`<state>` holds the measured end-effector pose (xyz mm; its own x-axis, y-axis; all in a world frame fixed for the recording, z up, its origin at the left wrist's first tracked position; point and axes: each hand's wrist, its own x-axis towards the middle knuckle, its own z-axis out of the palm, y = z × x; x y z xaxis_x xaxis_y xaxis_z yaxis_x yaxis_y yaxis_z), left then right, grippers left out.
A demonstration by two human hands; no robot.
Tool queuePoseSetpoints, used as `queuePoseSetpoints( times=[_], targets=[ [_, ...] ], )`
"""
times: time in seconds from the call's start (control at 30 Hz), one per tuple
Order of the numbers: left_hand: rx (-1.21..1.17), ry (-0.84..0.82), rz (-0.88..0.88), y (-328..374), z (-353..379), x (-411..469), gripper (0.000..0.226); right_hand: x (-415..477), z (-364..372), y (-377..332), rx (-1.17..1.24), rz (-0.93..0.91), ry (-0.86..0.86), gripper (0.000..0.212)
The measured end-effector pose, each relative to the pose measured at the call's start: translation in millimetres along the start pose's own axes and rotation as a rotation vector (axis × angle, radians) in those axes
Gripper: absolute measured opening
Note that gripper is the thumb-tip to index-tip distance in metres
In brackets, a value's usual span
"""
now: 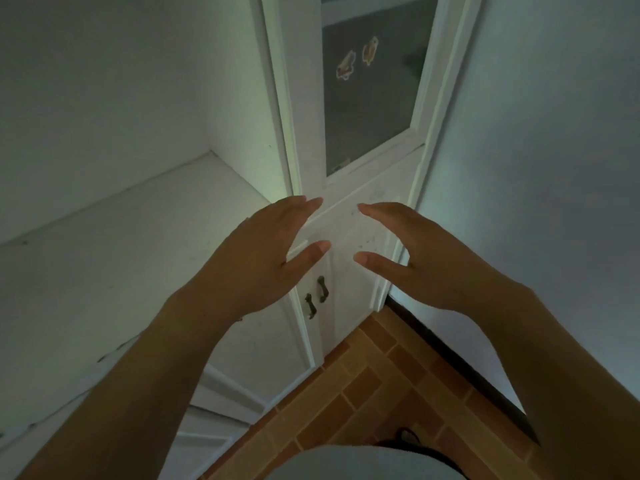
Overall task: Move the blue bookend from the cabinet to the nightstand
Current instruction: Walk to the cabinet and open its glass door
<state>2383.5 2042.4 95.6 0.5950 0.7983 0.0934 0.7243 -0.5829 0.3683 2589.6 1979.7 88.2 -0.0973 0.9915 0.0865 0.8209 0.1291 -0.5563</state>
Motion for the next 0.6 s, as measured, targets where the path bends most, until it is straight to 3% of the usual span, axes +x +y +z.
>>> queuePoseSetpoints(
  times=[0.6],
  targets=[
    [0.131,0.178,-0.309,56.2,-23.4,56.8,0.067,96.3,-76.8,52.7,-0.02,-0.366,-0.145,0.067]
  ],
)
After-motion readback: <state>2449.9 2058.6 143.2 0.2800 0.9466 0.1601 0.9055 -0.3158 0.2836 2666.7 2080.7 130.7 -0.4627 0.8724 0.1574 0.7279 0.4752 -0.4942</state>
